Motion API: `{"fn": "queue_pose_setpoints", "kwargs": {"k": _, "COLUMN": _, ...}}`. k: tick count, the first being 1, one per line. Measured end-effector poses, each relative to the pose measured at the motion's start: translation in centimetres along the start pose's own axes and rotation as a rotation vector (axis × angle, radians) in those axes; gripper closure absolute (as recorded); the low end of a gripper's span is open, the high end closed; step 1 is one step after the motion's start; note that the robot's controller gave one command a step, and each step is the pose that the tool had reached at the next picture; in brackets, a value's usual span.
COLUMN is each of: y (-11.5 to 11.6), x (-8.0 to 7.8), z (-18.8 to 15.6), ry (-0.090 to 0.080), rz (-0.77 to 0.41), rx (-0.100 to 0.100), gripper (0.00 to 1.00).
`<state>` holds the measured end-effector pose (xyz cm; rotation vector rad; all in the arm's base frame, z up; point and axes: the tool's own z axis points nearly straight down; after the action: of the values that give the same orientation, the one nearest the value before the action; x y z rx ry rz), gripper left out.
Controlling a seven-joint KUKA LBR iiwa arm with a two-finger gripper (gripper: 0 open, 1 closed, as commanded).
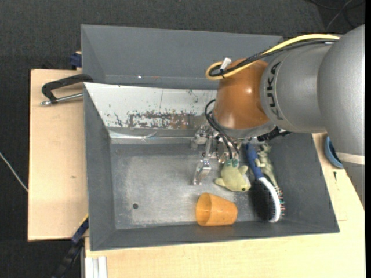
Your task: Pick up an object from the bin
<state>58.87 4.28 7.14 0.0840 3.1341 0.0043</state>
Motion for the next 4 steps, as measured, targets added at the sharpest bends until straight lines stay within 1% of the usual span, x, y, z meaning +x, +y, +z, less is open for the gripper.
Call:
{"fn": "queue_pose_setpoints", "kwargs": {"k": 1, "y": -8.2, "x": 0.6, "z": -3.1, "ry": -0.001, "rz": -0.473, "rx": 0.002, "gripper": 0.0}}
{"fn": "queue_pose_setpoints", "kwargs": {"k": 2, "y": -14.7, "x": -0.5, "z": -3.2, "ry": -0.002, "rz": -0.468, "rx": -0.015, "gripper": 0.0}}
{"fn": "queue_pose_setpoints", "kwargs": {"k": 3, "y": -15.4, "x": 1.7, "z": -1.0, "ry": -0.027, "rz": -0.172, "rx": -0.02, "gripper": 0.0}}
{"fn": "queue_pose_setpoints", "kwargs": {"k": 4, "y": -15.7, "x": 2.1, "z": -0.9, "ry": -0.018, "rz": -0.133, "rx": -0.018, "gripper": 0.0}}
